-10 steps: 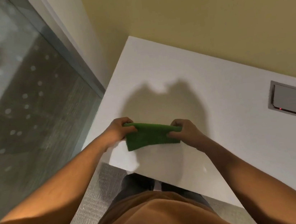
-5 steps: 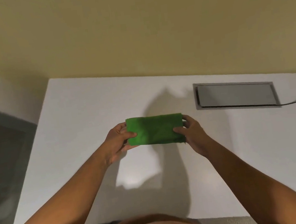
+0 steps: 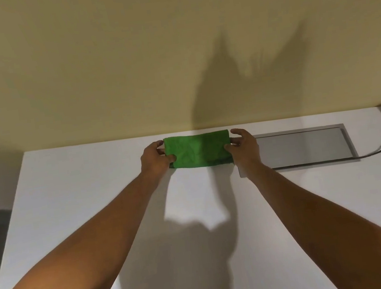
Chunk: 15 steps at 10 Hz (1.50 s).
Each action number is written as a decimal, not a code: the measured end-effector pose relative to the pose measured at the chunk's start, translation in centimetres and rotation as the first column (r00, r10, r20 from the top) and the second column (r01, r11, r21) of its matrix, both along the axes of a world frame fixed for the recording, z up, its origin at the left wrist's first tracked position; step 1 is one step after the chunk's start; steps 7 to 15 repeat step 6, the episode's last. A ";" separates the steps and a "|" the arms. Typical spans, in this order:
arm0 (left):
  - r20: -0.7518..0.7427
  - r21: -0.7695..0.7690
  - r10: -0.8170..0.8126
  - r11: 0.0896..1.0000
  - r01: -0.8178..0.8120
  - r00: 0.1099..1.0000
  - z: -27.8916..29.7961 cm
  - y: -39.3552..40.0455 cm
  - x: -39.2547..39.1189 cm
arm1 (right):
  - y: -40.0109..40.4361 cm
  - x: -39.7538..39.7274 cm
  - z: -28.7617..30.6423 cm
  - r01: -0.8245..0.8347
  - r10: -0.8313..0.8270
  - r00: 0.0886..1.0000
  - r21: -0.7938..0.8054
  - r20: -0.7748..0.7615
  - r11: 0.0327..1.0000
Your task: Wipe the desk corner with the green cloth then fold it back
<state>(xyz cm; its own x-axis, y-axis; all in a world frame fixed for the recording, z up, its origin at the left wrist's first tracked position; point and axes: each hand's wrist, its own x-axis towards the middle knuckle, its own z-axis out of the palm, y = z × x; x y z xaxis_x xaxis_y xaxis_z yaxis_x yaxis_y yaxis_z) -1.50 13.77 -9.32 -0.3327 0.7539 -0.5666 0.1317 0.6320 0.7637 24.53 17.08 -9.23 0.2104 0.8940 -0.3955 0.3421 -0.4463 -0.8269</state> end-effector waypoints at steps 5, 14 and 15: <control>-0.808 -0.262 -0.561 0.614 0.745 0.178 -2.1 -1.0 2.4 | 0.5 -1.0 -3.4 -0.591 0.379 0.537 0.016 0.754 0.806; -0.798 -0.368 -0.598 0.584 0.723 0.076 -1.8 -2.2 2.7 | 0.0 -1.3 -3.0 -0.580 0.349 0.529 0.029 0.774 0.814; -0.798 -0.368 -0.598 0.584 0.723 0.076 -1.8 -2.2 2.7 | 0.0 -1.3 -3.0 -0.580 0.349 0.529 0.029 0.774 0.814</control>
